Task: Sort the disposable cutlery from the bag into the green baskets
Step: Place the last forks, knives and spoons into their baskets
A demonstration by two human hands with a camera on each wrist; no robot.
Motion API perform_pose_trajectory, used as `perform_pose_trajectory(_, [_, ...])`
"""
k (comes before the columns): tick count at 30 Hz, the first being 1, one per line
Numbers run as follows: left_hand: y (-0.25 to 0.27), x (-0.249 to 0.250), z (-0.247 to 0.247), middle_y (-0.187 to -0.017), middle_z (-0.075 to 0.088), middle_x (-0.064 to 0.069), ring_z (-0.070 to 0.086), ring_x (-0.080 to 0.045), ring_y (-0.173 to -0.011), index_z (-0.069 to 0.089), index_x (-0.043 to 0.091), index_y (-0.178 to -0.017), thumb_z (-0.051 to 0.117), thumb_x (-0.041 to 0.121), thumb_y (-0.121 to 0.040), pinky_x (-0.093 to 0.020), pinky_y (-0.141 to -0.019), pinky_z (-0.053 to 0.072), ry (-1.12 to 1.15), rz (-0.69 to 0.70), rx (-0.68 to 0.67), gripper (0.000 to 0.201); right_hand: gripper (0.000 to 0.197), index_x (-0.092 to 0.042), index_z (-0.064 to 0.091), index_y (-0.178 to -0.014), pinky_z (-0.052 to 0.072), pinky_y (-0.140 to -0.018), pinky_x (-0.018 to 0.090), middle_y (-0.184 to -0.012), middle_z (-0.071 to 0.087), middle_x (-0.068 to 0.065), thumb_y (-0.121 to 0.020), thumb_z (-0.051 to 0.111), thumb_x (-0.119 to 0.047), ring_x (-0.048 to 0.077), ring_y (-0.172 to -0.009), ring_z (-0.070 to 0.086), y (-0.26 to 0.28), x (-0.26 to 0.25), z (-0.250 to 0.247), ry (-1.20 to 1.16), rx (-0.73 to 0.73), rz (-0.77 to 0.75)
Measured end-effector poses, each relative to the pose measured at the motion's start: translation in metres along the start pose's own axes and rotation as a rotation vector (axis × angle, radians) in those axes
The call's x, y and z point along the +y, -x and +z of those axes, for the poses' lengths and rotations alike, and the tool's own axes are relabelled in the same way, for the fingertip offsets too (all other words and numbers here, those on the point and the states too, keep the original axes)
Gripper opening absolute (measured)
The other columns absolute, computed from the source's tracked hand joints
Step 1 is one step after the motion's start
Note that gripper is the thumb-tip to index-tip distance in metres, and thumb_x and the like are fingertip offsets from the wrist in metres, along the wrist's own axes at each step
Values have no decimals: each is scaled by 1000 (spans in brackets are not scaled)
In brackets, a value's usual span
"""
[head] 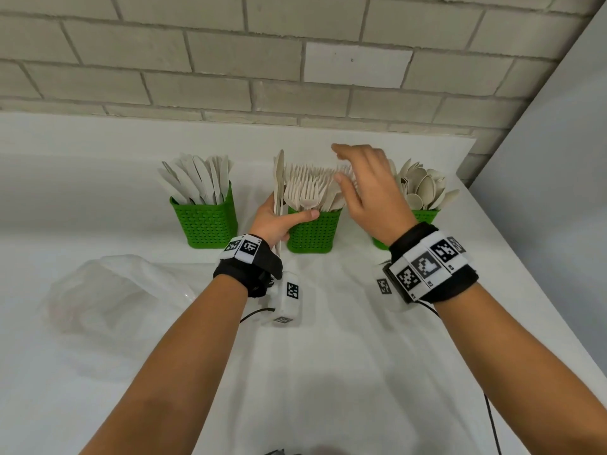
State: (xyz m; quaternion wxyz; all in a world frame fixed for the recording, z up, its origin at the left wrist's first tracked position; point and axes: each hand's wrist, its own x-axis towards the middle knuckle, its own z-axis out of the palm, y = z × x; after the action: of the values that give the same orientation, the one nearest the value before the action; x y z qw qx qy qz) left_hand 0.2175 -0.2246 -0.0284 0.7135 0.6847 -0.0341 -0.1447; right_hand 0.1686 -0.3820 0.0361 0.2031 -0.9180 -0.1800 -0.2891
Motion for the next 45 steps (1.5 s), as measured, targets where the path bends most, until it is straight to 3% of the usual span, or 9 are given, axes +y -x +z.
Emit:
perform_pose_trajectory(8, [5,6,-9,-116,60,2,60,-9,-100,46,19,-129,76,12,-75,-13,-65,52,-32,0,-29,62,47,-4,38,-140,19,-112,51,-149,36,13,-94,39,-10,26,-140,31,20,9,21,157,-208,26])
perform_pose_trajectory(13, [16,11,-24,-132,52,-8,44,-39,-122,41,27,-138,71,21,-80,-53,-102,34,12,35,9,65,39,-5,52,-130,29,-107,39,-133,53,15,-97,39,-21,30,-127,44,0,-14,7,34,16,-53])
perform_pose_trajectory(15, [25,19,-25,-117,57,-7,63,-34,-90,43,23,-137,64,24,-87,-40,-90,50,41,62,19,54,34,-5,57,-124,33,-98,26,-119,59,14,-96,43,-17,28,-113,49,-12,-32,4,-29,83,-73])
perform_pose_trajectory(17, [32,26,-29,-98,53,0,45,-11,-46,47,15,-133,51,29,-95,-15,-52,43,169,62,-5,41,30,-5,61,-119,37,-90,23,-108,60,13,-94,46,-13,26,-103,53,-24,-49,2,-115,66,-45])
perform_pose_trajectory(23, [54,59,-45,-63,44,2,39,-4,-41,64,12,-93,30,28,-101,-15,-40,34,590,85,-225,38,16,-13,64,-103,42,-70,19,-89,57,-3,-90,56,-15,14,-82,54,-37,-81,10,-275,-148,33])
perform_pose_trajectory(28, [80,80,-59,-45,36,8,35,-5,-37,53,11,-101,34,24,-99,-15,-37,29,435,108,-367,23,27,-15,55,-99,43,-54,22,-73,52,-4,-86,64,-36,13,-67,58,-58,-107,6,-652,-77,416])
perform_pose_trajectory(36, [102,82,-96,-51,44,8,41,-4,-38,60,13,-105,45,25,-94,-15,-38,37,415,187,-391,22,17,-12,59,-75,39,-51,21,-62,57,-2,-90,60,-18,6,-54,52,-73,-136,2,-980,-236,355])
perform_pose_trajectory(40, [106,75,-120,-45,39,11,33,2,-31,70,16,-89,73,30,-78,-12,-30,29,556,145,-497,19,20,-11,63,-99,49,-64,24,-93,64,4,-83,55,-1,9,-77,63,-74,-146,8,-1185,-419,275])
perform_pose_trajectory(45, [113,70,-136,-40,40,12,34,3,-27,73,13,-75,87,34,-55,-10,-28,29,554,99,-590,33,27,-16,53,-100,53,-65,24,-80,67,-2,-84,52,6,11,-75,65,-81,-167,21,-1291,-509,224])
